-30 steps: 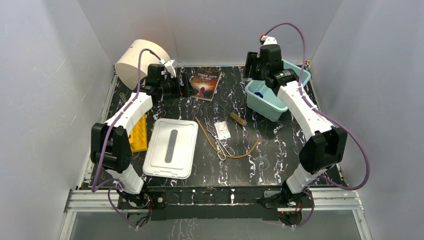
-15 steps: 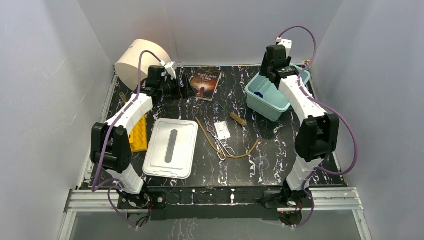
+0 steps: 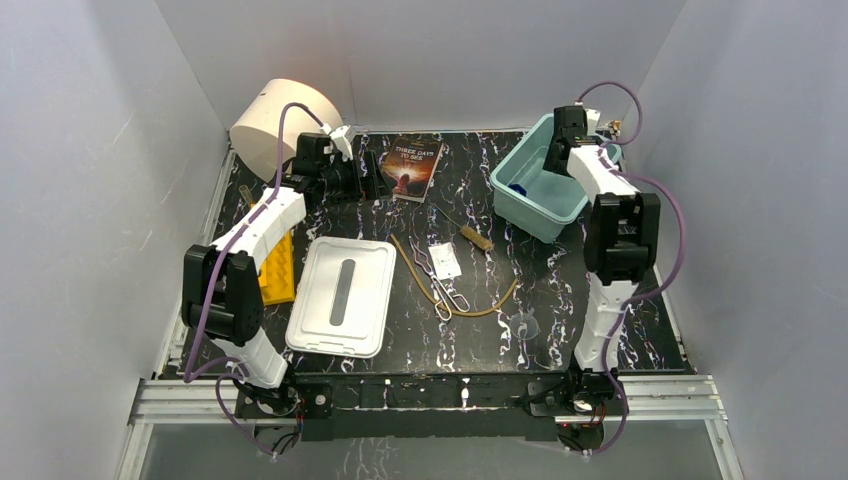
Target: Organize the chemistry lab equipment
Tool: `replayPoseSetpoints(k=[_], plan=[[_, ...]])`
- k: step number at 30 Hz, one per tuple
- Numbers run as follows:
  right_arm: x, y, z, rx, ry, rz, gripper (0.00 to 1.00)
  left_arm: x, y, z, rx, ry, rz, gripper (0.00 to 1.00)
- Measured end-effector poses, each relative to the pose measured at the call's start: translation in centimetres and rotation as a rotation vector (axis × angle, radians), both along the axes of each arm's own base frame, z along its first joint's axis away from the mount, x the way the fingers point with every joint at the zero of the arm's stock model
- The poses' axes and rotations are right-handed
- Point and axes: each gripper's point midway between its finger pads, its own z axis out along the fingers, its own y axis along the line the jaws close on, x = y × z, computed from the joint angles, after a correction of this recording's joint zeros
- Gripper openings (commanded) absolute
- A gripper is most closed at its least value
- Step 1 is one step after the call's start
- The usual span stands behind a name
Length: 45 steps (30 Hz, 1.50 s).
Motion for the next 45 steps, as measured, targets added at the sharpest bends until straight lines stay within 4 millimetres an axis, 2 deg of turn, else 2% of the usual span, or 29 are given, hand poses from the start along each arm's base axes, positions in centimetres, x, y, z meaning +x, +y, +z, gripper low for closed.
replayPoseSetpoints(k=[3,6,17,20,25,35,40,42,45], plan=[[1.0,0.0,-3.0,0.015,0.066,0.007,0.55,0.1,0.0,0.0,0.004,0.003,0.0,0.98],[1.6,0.3,-4.5,0.039,0.103,0.011,0.55,0.1,0.0,0.0,0.005,0.005,0.001,0.98],[3.6,0.3,-2.3,0.099,0.054,0.032,0.61,0.6,0.0,-0.1,0.013,0.005,-0.001,0.98],[3.8,0.2,-2.8,0.114,0.068,0.032,0.62,0.7,0.0,-0.7,0.017,0.018,-0.001,0.98],[3.0,0.3,-4.9,0.128,0.129,0.021,0.68,0.6,0.0,-0.9,0.018,0.025,-0.001,0.98],[3.3,0.1,-3.1,0.136,0.118,0.014,0.78,0.6,0.0,-0.9,0.02,0.028,0.0,0.98],[2.2,0.3,-3.2,0.145,0.159,0.019,0.81,0.8,0.2,-1.0,0.03,0.024,0.013,0.98],[1.8,0.5,-2.6,0.15,0.16,0.024,0.8,0.8,0.4,-1.0,0.039,0.028,0.021,0.98],[0.7,1.1,-0.3,0.157,0.139,0.047,0.81,1.0,0.9,-1.2,0.06,0.026,0.046,0.98]])
